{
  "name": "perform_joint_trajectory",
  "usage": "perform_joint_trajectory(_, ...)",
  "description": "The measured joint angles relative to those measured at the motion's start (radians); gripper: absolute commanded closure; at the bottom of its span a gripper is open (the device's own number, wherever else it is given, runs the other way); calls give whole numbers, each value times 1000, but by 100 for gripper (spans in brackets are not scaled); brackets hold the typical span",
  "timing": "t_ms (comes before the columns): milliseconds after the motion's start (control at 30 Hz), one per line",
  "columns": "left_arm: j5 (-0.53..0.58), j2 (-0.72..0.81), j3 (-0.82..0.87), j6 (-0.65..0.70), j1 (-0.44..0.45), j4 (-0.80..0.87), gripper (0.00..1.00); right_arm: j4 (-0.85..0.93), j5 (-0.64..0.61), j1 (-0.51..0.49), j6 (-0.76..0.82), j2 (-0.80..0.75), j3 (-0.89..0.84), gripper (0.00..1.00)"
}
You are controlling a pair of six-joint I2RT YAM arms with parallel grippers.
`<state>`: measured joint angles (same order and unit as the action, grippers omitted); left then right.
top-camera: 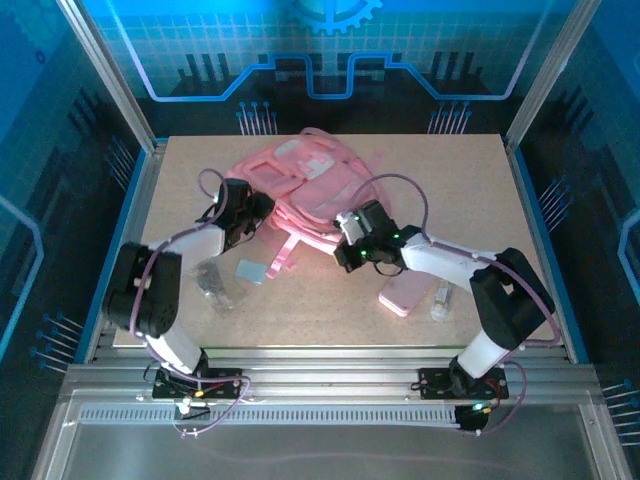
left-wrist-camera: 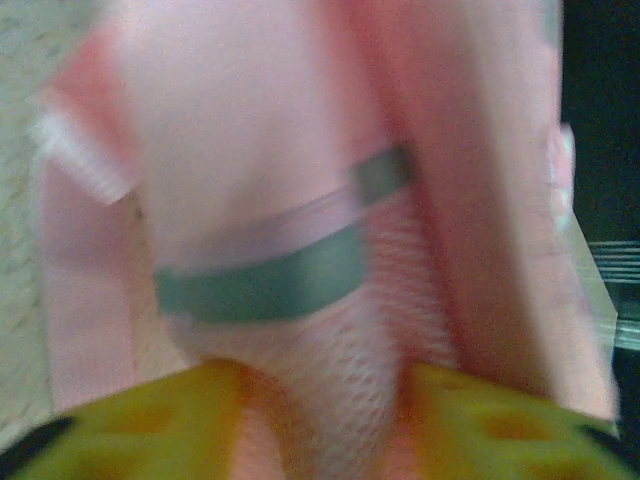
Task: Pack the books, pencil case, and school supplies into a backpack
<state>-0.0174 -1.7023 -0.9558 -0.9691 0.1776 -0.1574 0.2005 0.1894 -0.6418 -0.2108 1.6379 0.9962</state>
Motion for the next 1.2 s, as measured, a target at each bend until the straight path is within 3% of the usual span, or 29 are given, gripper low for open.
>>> perform_joint_trajectory(67,-30,-55,-54,-1,-16,-7,4,-10,13,-42,-19,44,36,100)
perform_joint_trajectory(200,-79,-48,-51,-28,-17,-16,3,-39,31,-97,-80,147,103,100)
perform_joint_trajectory(367,-107,124,139,-106,-2,-64,8,-61,66,-111,-172,246,182,100)
perform_joint_trajectory(533,-108,228,281,-198,83,-127,14,-79,103,-111,-239,294,249,100)
perform_joint_trajectory(667,-109,207,274,-224,142,-168,35,-89,116,-111,-269,294,256,100)
perform_joint_trajectory(733,-108,161,243,-237,153,-195,58,-86,121,-110,-288,294,252,100)
perform_joint_trajectory(800,-115,97,210,-237,158,-224,92,-95,127,-110,-298,293,243,100)
perform_joint_trajectory(833,-119,70,206,-240,159,-235,100,-97,126,-111,-306,290,238,100)
perform_joint_trajectory(967,-161,-16,205,-245,166,-284,100,-71,103,-108,-333,277,211,100)
perform_joint_trajectory(1200,-190,-6,203,-218,173,-277,100,119,59,-103,-355,225,208,100)
